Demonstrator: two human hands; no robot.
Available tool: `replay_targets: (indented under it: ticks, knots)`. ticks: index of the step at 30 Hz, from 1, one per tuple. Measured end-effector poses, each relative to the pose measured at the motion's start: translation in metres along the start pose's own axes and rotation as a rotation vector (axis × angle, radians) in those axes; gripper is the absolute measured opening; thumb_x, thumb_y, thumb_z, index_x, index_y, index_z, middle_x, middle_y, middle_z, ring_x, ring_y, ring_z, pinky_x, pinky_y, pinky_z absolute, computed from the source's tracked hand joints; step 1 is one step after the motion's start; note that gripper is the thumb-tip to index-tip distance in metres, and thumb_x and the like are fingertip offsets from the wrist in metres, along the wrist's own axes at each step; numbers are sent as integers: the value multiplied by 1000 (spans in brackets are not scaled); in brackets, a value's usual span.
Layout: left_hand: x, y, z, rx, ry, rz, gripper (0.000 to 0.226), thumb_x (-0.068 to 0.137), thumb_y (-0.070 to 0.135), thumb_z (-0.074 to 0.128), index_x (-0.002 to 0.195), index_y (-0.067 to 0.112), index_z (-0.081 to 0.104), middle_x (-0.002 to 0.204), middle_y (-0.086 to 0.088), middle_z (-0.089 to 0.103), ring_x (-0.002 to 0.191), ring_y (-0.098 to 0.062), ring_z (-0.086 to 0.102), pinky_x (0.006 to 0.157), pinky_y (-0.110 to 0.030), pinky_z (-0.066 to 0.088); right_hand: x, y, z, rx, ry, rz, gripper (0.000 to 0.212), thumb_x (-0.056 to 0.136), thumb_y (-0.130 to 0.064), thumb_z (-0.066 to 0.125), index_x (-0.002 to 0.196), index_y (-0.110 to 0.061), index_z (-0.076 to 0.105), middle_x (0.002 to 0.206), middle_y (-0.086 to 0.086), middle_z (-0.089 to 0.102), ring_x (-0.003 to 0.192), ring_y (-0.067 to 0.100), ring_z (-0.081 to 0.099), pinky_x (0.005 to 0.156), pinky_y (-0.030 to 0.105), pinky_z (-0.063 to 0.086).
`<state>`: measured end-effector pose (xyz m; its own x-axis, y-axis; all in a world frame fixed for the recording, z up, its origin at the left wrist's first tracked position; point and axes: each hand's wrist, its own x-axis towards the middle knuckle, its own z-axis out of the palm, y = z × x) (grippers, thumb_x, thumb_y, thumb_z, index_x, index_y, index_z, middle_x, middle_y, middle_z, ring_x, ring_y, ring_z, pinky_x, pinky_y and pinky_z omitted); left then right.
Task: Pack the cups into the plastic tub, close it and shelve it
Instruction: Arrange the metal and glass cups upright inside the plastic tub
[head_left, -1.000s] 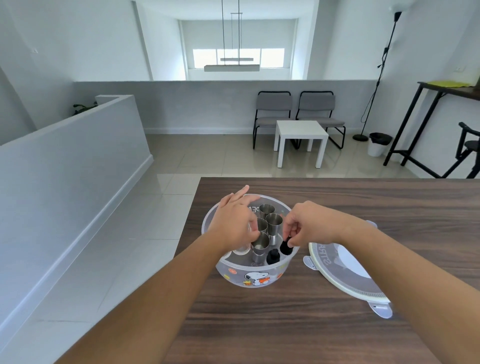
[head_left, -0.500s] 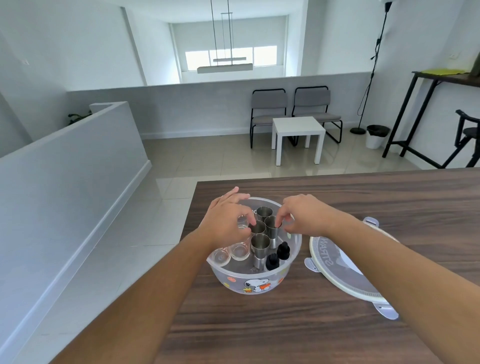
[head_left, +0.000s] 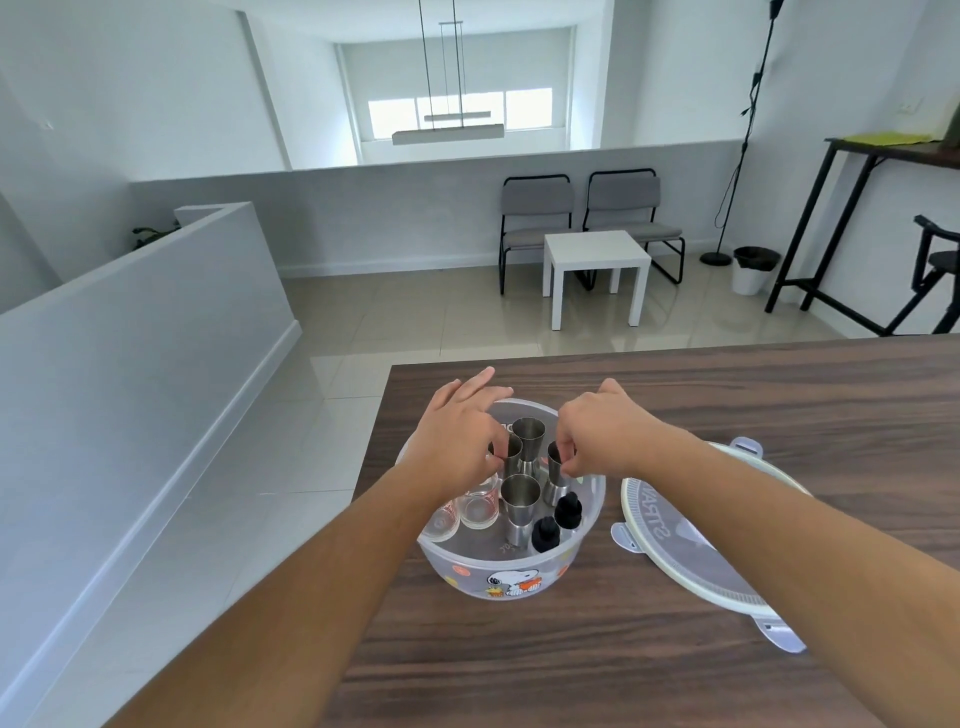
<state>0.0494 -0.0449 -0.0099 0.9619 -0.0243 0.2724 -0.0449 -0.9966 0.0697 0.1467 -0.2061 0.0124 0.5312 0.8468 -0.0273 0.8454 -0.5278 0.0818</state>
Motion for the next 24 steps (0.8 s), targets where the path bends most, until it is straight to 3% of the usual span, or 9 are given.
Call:
replay_targets:
  ticks: [3,7,11,14,18,24]
  knots:
    - [0,-1,1,22,0,-10,8,77,29,67,70,30,69,147,5,37,142,-15,9,113,-35,3,5,1,-3,98,63,9,25,82,-46,60,71,-25,68,74,-10,63,73,12,53,86,36,29]
    - [-1,0,2,0,-5,-44,5,77,31,68,73,32,70,148,3,36,142,-15,10,113,-36,5,19,-2,-7,119,150,13,18,86,-38,57,80,-27,69,82,-12,61,79,13,54,87,37,29]
    - [-3,-1,0,-32,-6,-69,1,75,32,70,76,32,71,148,3,36,142,-15,12,113,-38,8,35,-12,-6,-4,53,6,13,80,-33,63,71,-24,64,80,-7,66,81,16,58,85,38,27]
    - [-4,-3,-1,-42,-3,-87,2,76,31,70,77,31,72,148,3,36,142,-15,12,113,-38,9,44,-17,-6,-78,18,16,24,78,-26,66,59,-23,50,70,-6,60,76,18,55,83,39,26]
    - [-7,-5,0,-62,7,-96,3,78,32,69,78,32,72,148,4,37,142,-15,12,113,-38,9,49,-16,-2,-84,79,-14,13,79,-17,60,68,-20,65,76,-5,67,77,18,59,85,37,26]
    - [-9,-9,3,-100,19,-113,5,79,33,68,81,34,72,147,4,37,142,-13,13,113,-37,8,54,-12,5,-43,136,-83,14,82,-24,61,69,-28,65,80,-14,58,83,12,54,86,35,23]
